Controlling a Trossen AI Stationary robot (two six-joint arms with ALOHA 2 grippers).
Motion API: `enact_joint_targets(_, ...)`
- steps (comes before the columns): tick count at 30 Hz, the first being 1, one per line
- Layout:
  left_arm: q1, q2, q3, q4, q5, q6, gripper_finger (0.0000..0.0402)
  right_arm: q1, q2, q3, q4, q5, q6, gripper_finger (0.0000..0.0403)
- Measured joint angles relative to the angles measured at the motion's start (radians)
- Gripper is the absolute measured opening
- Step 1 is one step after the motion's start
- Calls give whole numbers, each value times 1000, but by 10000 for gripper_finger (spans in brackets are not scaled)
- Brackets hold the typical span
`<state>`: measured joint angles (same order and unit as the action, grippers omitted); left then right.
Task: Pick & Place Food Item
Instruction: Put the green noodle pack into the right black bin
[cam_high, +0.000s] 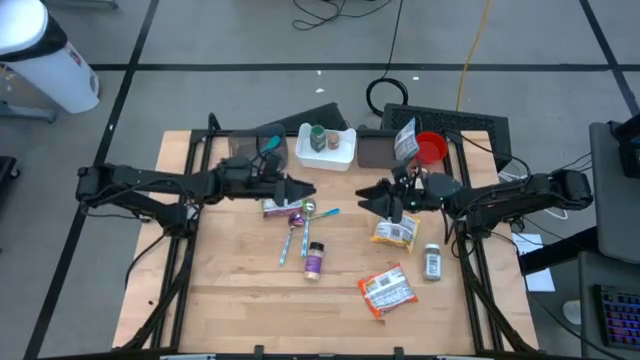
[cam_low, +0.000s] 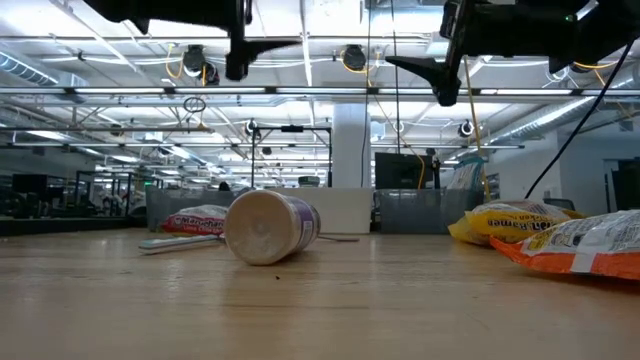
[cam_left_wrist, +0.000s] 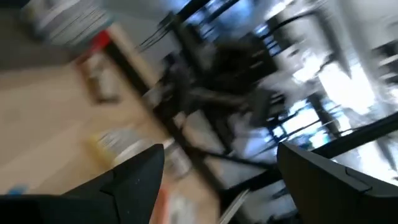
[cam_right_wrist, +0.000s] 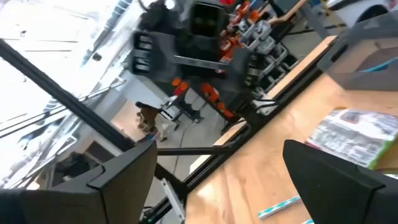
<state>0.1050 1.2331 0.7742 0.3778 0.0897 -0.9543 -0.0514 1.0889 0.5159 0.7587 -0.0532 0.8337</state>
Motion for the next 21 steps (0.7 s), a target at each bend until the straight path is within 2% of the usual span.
enact_joint_targets(4,38,-27,0,-221,64,3,321,11,0,0,0,24,-5,341)
enact_joint_targets(8,81,-78,0,-496,73,36,321,9,0,0,12,33,-7,341)
enact_joint_targets(13,140,-183,-6,-787,-49,79,321,10,0,0,13,78,7,341)
enact_joint_targets(17,213,-317,-110,-805,-80,51,321,9,0,0,15,115,14,341)
enact_joint_targets(21,271,-444,-299,-710,-12,-68,321,7,0,0,19,159,15,341)
